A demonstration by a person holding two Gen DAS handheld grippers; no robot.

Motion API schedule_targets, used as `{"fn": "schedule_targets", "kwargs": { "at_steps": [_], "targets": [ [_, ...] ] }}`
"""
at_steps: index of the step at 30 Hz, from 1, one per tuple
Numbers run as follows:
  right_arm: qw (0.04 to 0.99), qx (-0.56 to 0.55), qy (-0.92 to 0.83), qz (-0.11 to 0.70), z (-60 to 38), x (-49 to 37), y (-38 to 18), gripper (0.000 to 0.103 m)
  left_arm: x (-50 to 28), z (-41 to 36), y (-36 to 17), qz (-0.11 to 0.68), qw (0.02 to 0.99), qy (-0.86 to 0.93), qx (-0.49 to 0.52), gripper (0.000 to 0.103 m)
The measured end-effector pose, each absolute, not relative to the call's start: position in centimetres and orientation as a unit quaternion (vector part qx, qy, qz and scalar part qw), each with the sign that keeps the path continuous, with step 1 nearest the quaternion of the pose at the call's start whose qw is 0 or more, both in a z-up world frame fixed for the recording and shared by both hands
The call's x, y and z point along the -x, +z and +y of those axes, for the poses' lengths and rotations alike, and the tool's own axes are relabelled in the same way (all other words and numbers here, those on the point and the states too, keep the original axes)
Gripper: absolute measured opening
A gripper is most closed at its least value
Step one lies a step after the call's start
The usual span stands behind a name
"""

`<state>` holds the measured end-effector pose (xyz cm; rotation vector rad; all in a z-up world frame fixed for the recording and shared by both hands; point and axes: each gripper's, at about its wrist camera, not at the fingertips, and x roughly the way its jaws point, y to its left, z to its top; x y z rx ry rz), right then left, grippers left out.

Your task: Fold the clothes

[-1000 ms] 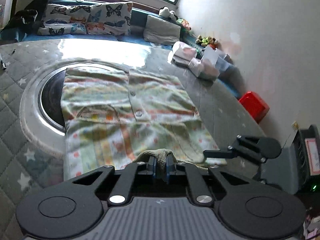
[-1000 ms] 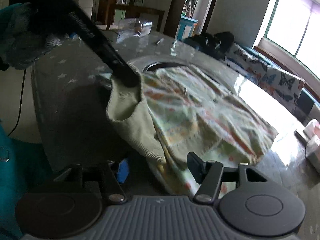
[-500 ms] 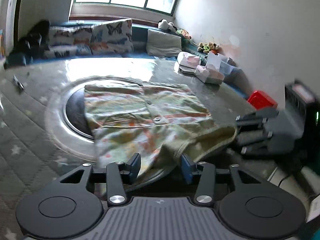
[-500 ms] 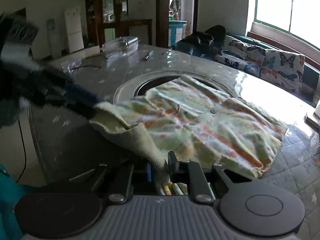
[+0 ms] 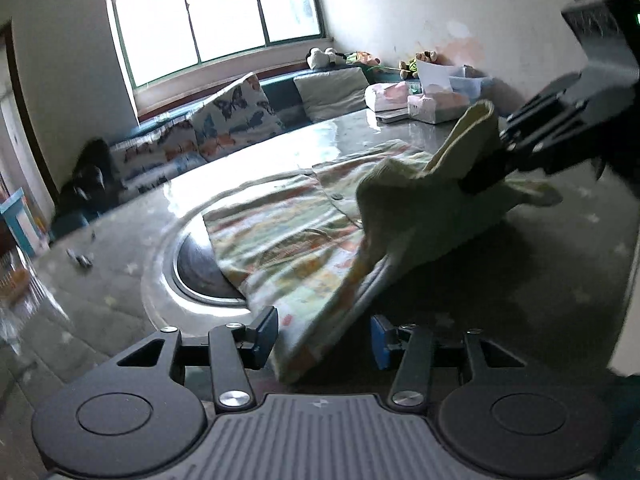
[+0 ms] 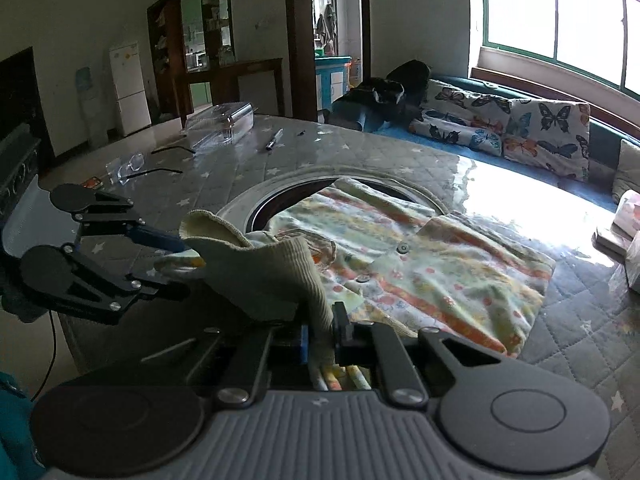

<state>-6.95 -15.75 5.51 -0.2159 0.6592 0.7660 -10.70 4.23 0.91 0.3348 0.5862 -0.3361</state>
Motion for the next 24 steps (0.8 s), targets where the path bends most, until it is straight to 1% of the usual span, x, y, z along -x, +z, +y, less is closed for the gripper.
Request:
{"fn": "schedule_targets", "kwargs": {
  "at_steps": [1, 2, 3, 4, 5, 6, 8, 15, 24],
  "targets": [
    [0.87, 0.102, 0.365, 0.315, -15.8, 6.9, 5.5, 0.009, 10.7, 4.2, 0.7, 0.279, 0.93, -0.163, -0.177, 0.045],
    [0.872, 0.1, 0.363, 0.314, -16.0, 7.1, 5.6, 0.009, 10.8, 4.0, 0.5, 0.268, 0.929, -0.162, -0.197, 0.038],
    [0.873, 0.098, 0.361, 0.313, -16.0, 7.2, 5.6, 0.009, 11.0, 3.9, 0.3, 0.259, 0.928, -0.164, -0.211, 0.03],
    [0.874, 0.097, 0.36, 0.311, -16.2, 7.3, 5.6, 0.009, 11.2, 3.9, 0.2, 0.251, 0.927, -0.166, -0.224, 0.025],
    [0.875, 0.095, 0.36, 0.31, -16.3, 7.4, 5.6, 0.008, 11.4, 3.9, 0.1, 0.242, 0.927, -0.168, -0.231, 0.014],
    [0.875, 0.095, 0.361, 0.308, -16.4, 7.5, 5.6, 0.008, 11.5, 3.9, 0.1, 0.239, 0.928, -0.171, -0.231, 0.01],
    [0.876, 0.096, 0.363, 0.304, -16.6, 7.9, 5.6, 0.008, 11.7, 4.1, 0.4, 0.236, 0.93, -0.177, -0.221, 0.008],
    [0.874, 0.095, 0.375, 0.294, -17.8, 9.8, 6.5, 0.007, 13.8, 4.2, 2.4, 0.225, 0.934, -0.199, -0.193, 0.007],
    [0.854, 0.103, 0.41, 0.304, -19.3, 14.6, 8.7, 0.007, 19.2, 4.7, 5.5, 0.245, 0.921, -0.254, -0.163, 0.007]
  ]
}}
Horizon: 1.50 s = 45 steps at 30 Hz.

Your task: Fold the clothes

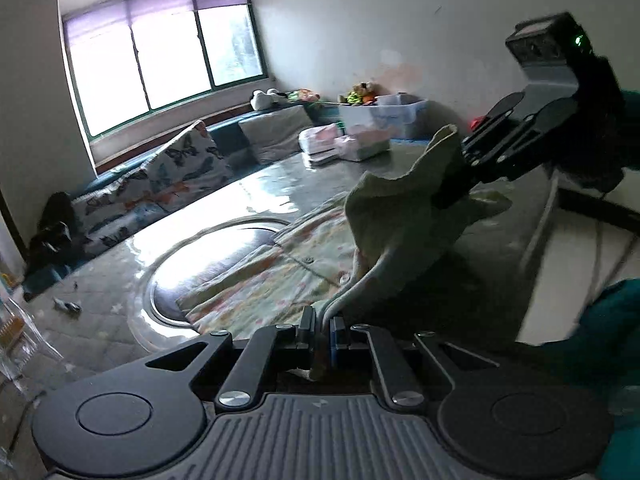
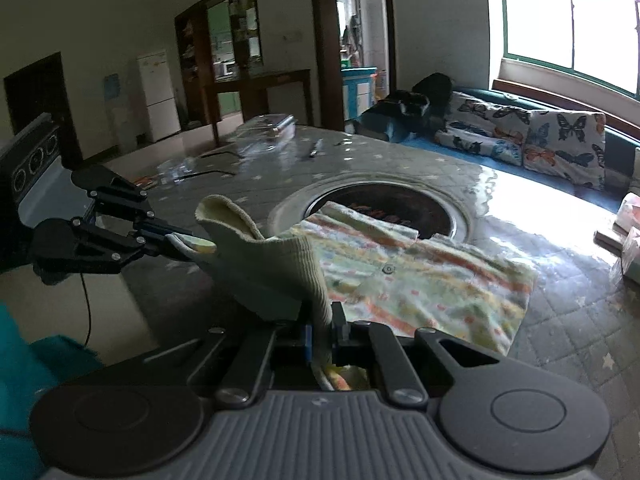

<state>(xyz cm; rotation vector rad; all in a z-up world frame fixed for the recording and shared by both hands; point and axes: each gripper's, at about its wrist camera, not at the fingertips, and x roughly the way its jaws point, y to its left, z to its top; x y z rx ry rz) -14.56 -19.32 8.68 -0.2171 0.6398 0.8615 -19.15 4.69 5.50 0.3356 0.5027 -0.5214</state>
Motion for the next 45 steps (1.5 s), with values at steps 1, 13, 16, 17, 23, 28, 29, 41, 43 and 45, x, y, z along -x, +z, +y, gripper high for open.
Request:
{"fn": "schedule_targets", "kwargs": {
  "at_steps": [1, 13, 16, 17, 23, 28, 29, 41, 43, 45],
  "targets": [
    [0.852, 0.106, 0.412, 0.306, -19.3, 14.9, 8.9, 0.007, 19.3, 4.7, 5.7, 0.247, 0.922, -0.254, -0.159, 0.007],
    [0.854, 0.113, 0.405, 0.305, -17.6, 8.3, 11.4, 0.007, 11.6, 6.9, 7.0, 0.267, 0.937, -0.218, -0.063, 0.007],
    [0.855, 0.116, 0.4, 0.309, -16.7, 5.8, 11.3, 0.007, 8.2, 7.8, 6.9, 0.283, 0.936, -0.206, -0.038, 0.007],
    [0.855, 0.116, 0.396, 0.313, -16.4, 4.6, 11.3, 0.007, 7.1, 8.0, 6.7, 0.289, 0.935, -0.202, -0.031, 0.007],
    [0.857, 0.112, 0.372, 0.339, -14.0, -1.5, 9.3, 0.007, 0.5, 9.2, 4.6, 0.348, 0.922, -0.171, 0.006, 0.007],
    [0.862, 0.103, 0.343, 0.359, -12.2, -4.8, 5.9, 0.01, -3.2, 9.7, 1.3, 0.394, 0.907, -0.148, 0.021, 0.007],
    [0.866, 0.104, 0.333, 0.358, -12.1, -5.2, 5.3, 0.012, -3.6, 9.8, 0.9, 0.401, 0.905, -0.142, 0.026, 0.007],
    [0.877, 0.123, 0.276, 0.373, -17.2, -1.1, 3.0, 0.03, -4.7, 10.5, 0.7, 0.425, 0.895, -0.129, 0.036, 0.012],
    [0.877, 0.119, 0.261, 0.387, -17.7, -1.2, 2.2, 0.029, -5.2, 10.5, 0.7, 0.431, 0.893, -0.123, 0.036, 0.012],
    [0.878, 0.105, 0.242, 0.4, -18.7, -1.2, 1.0, 0.028, -5.5, 10.3, 0.7, 0.432, 0.894, -0.116, 0.025, 0.014]
  ]
}}
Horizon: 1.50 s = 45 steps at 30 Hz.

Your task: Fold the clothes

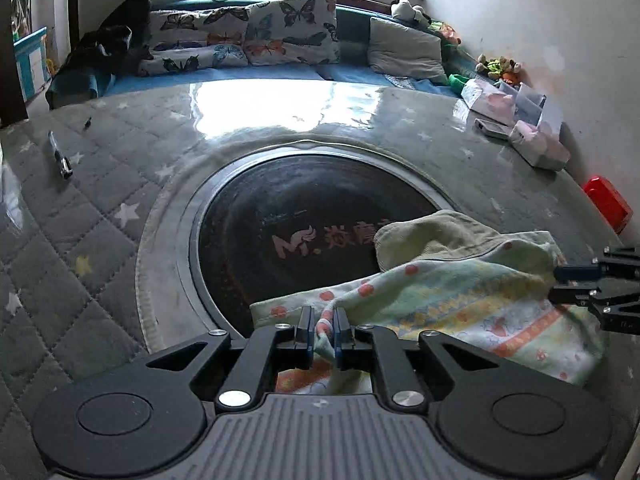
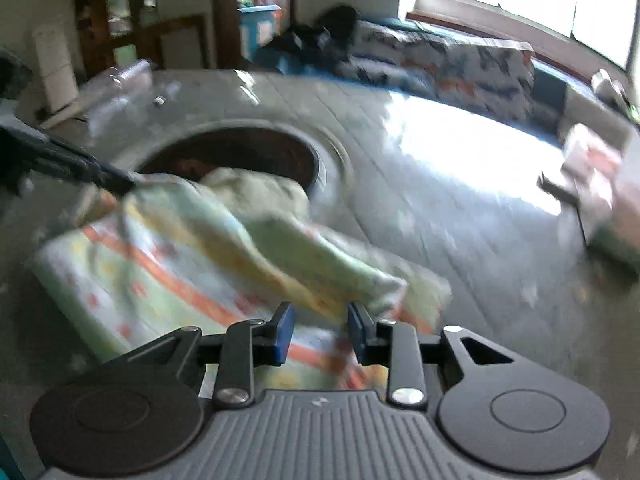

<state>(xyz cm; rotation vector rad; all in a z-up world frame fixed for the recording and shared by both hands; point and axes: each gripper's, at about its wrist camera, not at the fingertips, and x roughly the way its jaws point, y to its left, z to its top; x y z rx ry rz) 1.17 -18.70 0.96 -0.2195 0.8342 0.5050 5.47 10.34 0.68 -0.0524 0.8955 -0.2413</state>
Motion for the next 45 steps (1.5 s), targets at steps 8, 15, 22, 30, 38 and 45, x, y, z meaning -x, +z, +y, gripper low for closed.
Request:
{"fn": "schedule_targets", "kwargs": {
  "at_steps": [8, 15, 22, 30, 38, 45],
  "targets": [
    [0.896, 0.063, 0.229, 0.376, -20.4, -1.0, 2.5, 0.027, -6.0, 10.2, 1.0, 0.423, 0.902, -0.078, 0.01, 0.017],
    [0.887, 0.047, 0.283, 0.363, -16.6, -2.1, 2.6, 0.024, -5.5, 8.7, 3.0, 0.397, 0.912, -0.099, 0.016, 0.017],
    [0.89, 0.059, 0.256, 0.373, -15.1, -4.5, 0.7, 0.024, -5.7, 5.9, 3.4, 0.393, 0.907, -0.143, 0.037, 0.017],
    [0.895, 0.063, 0.251, 0.363, -16.8, -3.6, 2.1, 0.024, -6.3, 2.3, 2.3, 0.406, 0.891, -0.194, 0.054, 0.017],
    [0.891, 0.044, 0.24, 0.384, -18.2, -3.8, 0.9, 0.021, -7.6, -1.7, 0.9, 0.417, 0.878, -0.225, 0.062, 0.017],
    [0.889, 0.048, 0.243, 0.386, -19.3, -2.6, 0.8, 0.022, -9.5, -4.1, -0.4, 0.426, 0.872, -0.231, 0.069, 0.017]
  ]
}}
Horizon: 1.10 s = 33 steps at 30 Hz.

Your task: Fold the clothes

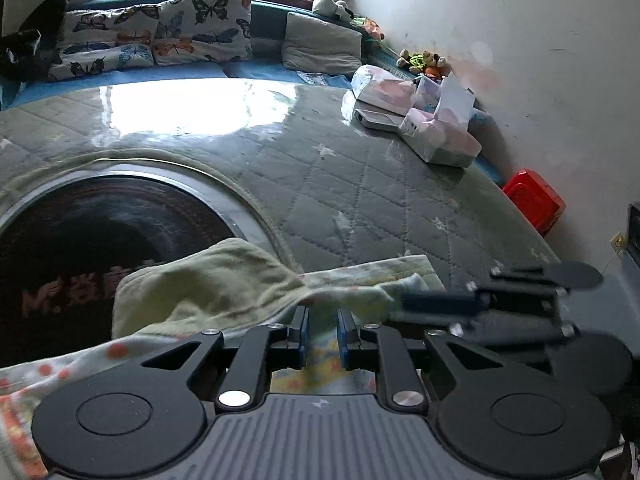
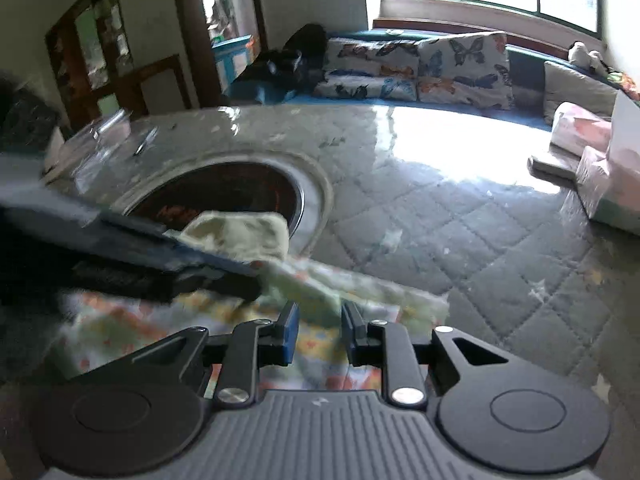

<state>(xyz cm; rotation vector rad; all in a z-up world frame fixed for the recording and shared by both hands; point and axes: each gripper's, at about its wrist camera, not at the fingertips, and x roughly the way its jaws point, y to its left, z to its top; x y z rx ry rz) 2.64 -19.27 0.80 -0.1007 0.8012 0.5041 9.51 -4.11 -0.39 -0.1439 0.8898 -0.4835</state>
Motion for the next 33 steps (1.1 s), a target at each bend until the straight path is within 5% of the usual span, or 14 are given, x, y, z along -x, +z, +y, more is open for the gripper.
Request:
{"fn": "schedule_targets", "kwargs": {
  "at_steps": [33],
  "targets": [
    [0.887, 0.067, 0.27, 0.368, -20.3, 6.9, 0.3, 0.031, 3.0, -0.4, -0.6, 0.384, 0.883, -0.263, 0.052, 0.017]
  ]
}}
